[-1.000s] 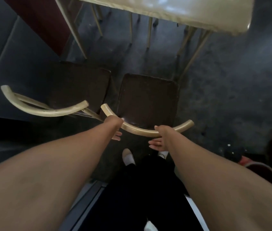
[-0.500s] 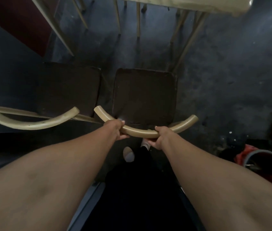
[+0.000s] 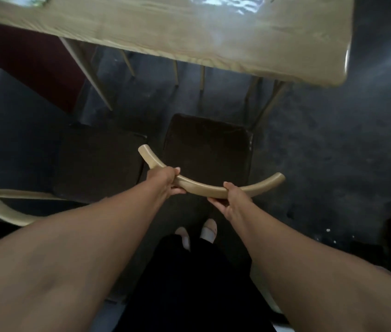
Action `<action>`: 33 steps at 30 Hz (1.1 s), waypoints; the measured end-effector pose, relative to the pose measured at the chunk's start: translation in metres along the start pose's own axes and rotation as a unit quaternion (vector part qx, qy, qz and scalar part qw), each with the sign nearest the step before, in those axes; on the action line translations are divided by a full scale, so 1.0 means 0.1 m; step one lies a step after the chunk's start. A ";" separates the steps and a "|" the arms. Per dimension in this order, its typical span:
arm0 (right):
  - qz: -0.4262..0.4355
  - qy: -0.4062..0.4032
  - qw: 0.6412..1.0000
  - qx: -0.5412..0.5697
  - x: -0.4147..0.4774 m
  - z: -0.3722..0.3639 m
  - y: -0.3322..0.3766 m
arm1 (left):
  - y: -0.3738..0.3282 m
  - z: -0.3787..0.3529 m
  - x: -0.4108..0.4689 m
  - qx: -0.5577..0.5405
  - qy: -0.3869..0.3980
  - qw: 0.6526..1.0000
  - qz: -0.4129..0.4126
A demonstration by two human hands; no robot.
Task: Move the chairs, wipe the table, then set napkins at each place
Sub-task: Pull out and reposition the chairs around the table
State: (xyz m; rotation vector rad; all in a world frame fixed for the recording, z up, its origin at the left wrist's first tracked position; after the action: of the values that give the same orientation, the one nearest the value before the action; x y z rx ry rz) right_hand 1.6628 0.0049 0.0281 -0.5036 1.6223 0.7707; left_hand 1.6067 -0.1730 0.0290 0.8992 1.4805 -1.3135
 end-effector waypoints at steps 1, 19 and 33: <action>-0.002 0.000 1.000 -0.004 0.02 -0.07 0.08 | -0.10 -0.03 0.03 0.002 0.000 1.000 0.000; 0.083 0.052 0.995 0.011 0.96 -1.34 1.81 | -2.09 -0.75 1.17 0.008 0.054 0.997 -0.048; 0.062 0.047 0.997 -0.023 1.32 -1.60 2.56 | -2.66 -1.22 1.52 0.035 0.070 0.995 -0.066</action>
State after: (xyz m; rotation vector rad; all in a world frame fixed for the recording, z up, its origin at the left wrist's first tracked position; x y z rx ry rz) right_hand 1.3479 0.0766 -0.0369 -0.4819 1.7376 0.8894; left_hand 1.2909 -0.1037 -0.0360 0.9691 1.6350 -1.4304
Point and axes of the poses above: each hand's wrist, its own x-axis towards the middle knuckle, its own z-axis out of the back of the hand, y = z × x, the point moved 5 cm from there along x, towards the middle knuckle, and after that the axes turned 13 degrees about y, right-handed, at the moved point
